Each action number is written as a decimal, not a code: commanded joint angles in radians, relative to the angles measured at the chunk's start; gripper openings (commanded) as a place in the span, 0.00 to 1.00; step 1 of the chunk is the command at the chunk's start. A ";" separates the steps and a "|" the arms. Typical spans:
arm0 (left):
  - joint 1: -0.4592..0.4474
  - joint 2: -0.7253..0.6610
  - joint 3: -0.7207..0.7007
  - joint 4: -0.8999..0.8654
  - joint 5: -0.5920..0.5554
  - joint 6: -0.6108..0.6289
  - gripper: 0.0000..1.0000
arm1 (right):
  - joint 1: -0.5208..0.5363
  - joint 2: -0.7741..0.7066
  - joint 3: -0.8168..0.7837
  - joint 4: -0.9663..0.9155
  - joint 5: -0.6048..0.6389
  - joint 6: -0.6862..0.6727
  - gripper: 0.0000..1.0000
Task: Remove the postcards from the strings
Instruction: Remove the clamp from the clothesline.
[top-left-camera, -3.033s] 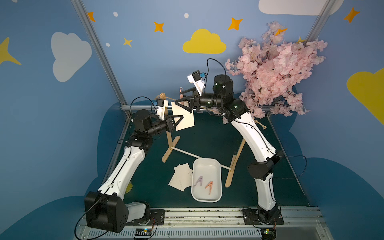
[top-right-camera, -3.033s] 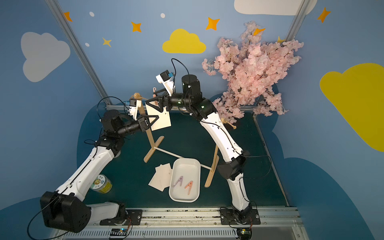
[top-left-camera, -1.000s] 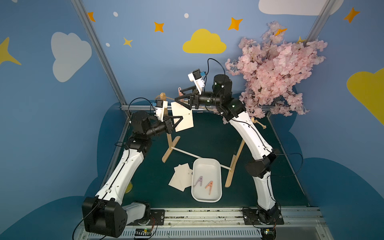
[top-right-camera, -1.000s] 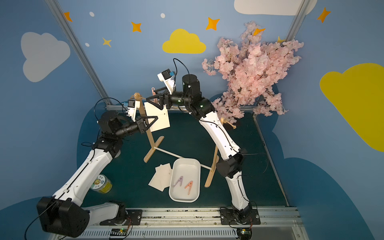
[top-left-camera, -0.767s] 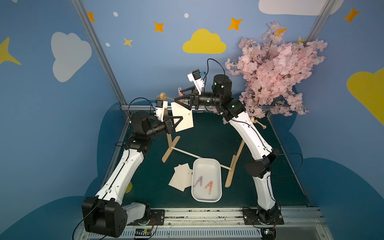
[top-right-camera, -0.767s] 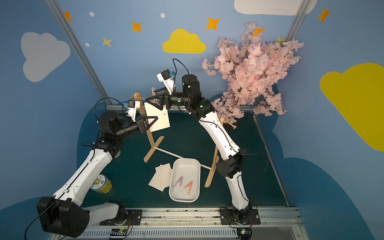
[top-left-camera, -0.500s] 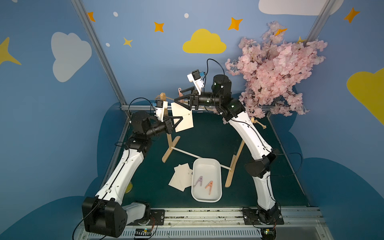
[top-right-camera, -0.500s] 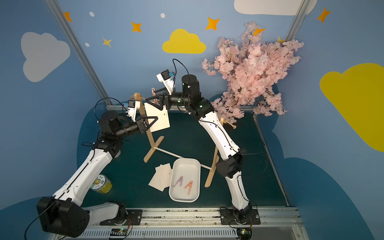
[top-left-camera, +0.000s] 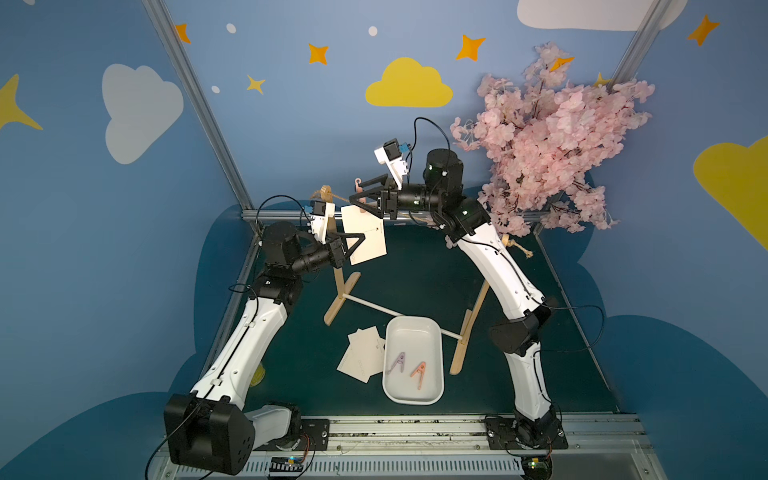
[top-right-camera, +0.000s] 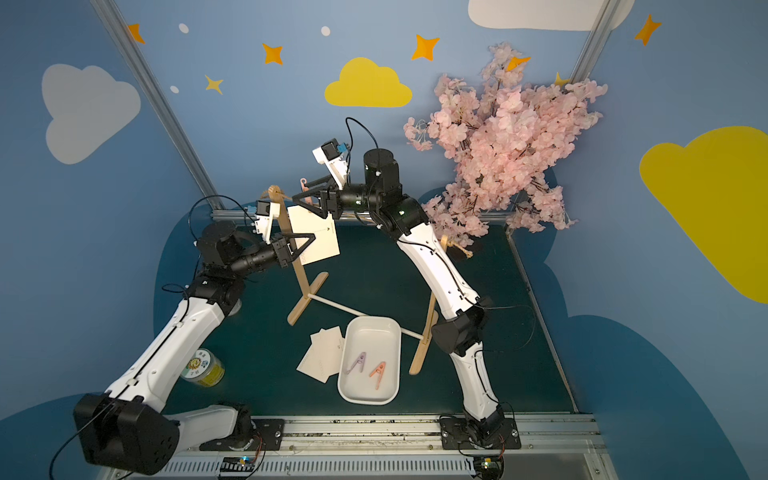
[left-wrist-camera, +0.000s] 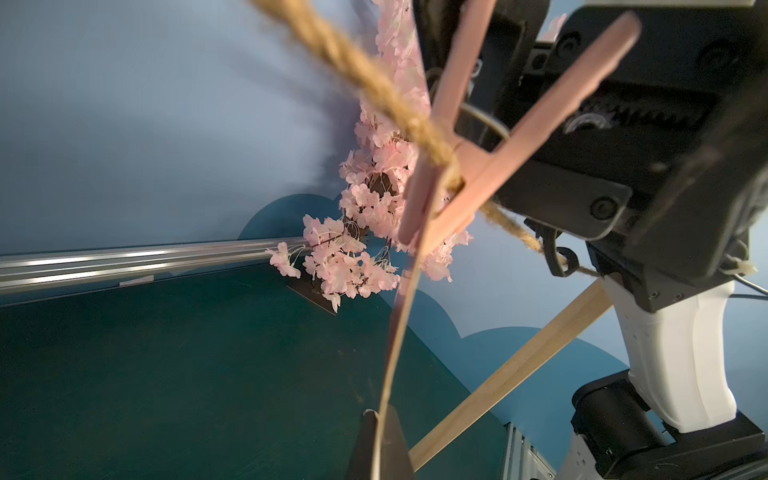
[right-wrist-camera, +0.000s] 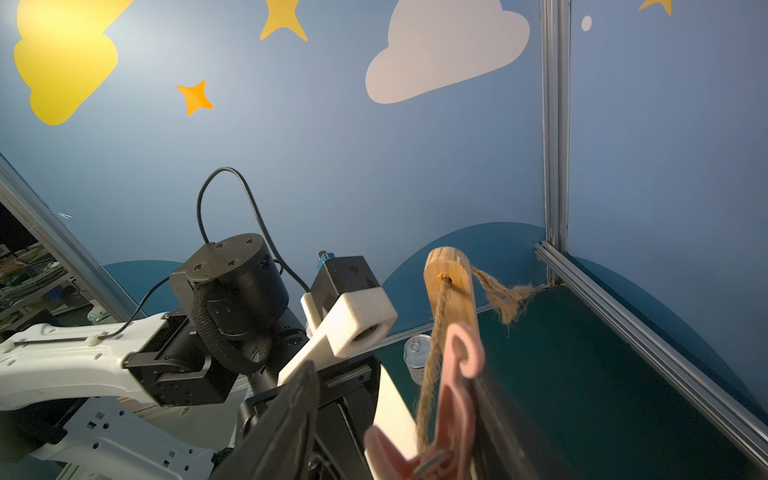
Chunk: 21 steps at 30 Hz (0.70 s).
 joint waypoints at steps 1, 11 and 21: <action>0.001 -0.009 0.010 -0.004 0.025 0.024 0.03 | 0.002 0.019 0.031 0.020 -0.036 0.006 0.55; 0.001 -0.005 0.015 -0.004 0.035 0.023 0.03 | 0.000 0.031 0.031 0.021 -0.035 0.005 0.52; 0.000 -0.002 0.018 -0.005 0.037 0.026 0.03 | -0.001 0.035 0.032 0.027 -0.033 0.007 0.47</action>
